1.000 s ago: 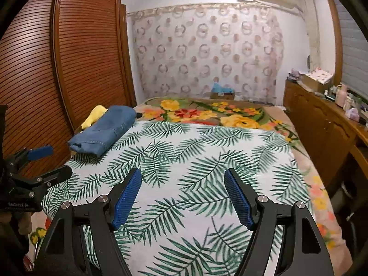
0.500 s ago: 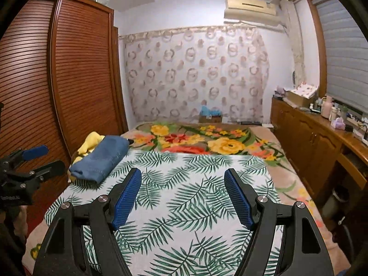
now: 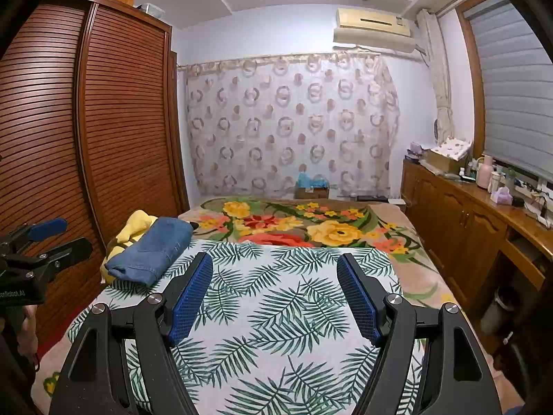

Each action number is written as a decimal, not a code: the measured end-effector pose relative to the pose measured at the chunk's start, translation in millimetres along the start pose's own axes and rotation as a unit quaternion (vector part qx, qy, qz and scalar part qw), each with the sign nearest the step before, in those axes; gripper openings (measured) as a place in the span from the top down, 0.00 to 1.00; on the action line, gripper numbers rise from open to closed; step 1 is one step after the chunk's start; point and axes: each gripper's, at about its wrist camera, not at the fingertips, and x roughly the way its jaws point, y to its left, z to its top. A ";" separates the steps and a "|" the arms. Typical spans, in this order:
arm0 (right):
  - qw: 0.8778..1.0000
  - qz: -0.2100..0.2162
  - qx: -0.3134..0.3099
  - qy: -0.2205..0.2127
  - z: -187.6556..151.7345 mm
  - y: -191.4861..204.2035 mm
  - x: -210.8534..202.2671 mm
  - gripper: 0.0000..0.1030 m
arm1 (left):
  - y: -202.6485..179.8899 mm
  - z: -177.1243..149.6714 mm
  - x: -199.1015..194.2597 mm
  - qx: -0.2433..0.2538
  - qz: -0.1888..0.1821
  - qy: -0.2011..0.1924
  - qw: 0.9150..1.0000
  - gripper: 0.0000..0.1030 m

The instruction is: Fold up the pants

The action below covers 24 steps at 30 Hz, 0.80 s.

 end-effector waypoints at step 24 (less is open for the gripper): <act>1.000 0.001 -0.002 0.001 -1.7 -3.2 6.7 0.26 | 4.6 -1.8 -0.1 0.000 0.003 0.001 1.000 0.01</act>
